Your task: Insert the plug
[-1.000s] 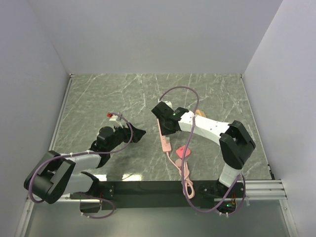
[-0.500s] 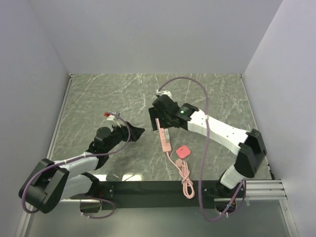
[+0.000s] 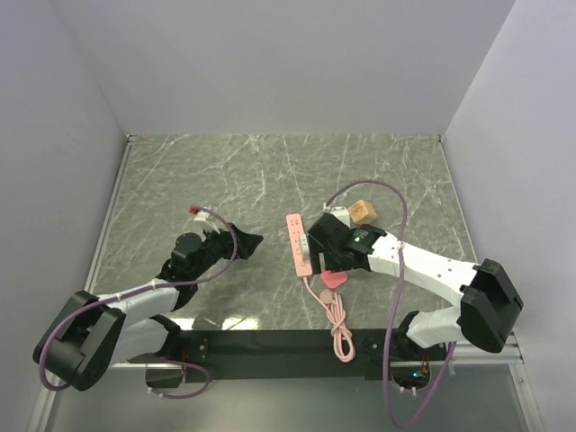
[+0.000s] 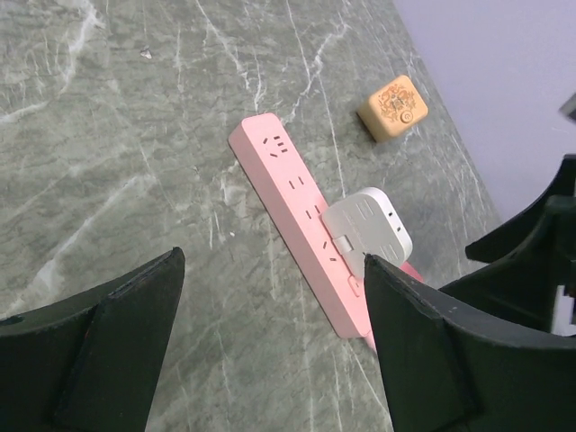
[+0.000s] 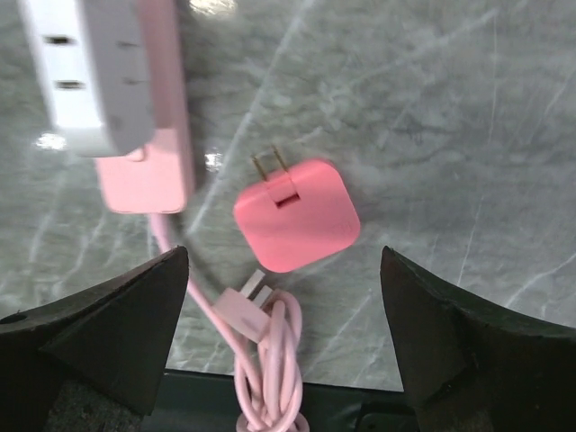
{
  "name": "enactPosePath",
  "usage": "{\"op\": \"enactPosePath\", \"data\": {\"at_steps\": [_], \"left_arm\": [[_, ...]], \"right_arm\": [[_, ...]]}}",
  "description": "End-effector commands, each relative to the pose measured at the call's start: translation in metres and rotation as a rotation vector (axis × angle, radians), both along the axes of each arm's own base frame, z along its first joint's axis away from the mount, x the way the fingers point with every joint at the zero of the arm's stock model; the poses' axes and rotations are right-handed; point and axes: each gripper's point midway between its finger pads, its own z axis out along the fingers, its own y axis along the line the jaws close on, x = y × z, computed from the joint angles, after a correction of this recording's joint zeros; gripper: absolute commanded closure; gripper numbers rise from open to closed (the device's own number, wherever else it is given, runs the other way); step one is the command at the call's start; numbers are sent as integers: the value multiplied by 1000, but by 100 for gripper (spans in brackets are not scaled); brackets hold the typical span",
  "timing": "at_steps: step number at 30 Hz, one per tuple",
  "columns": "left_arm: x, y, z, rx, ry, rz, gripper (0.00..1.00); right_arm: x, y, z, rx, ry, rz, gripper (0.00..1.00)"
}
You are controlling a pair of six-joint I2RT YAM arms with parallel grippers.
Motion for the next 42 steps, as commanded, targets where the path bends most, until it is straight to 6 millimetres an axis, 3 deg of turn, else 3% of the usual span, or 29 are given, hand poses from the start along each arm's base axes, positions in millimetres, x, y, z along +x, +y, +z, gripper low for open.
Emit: {"op": "enactPosePath", "data": {"at_steps": [1,10,15,23,32,38,39,42], "left_arm": [[1,4,7,-5,-33,16,14],[2,4,5,-1,-30,19,14],[3,3,4,2,-28,19,14],[4,1,0,7,-18,8,14],[5,0,1,5,-22,5,14],[0,-3,6,-11,-33,-25,14],[-1,-4,8,-16,-40,-32,14],[-4,-4,13,-21,-59,-40,14]], "right_arm": [[15,-2,-6,60,-26,-80,7],[18,7,-44,92,21,-31,7],[16,10,-47,103,27,-10,7],[3,-6,-67,28,92,-31,7],[-8,-16,-74,3,119,-36,7],[-9,-8,-82,54,107,13,26],[-10,-8,-84,58,101,21,36],[-8,-2,-76,85,77,48,51]]}}
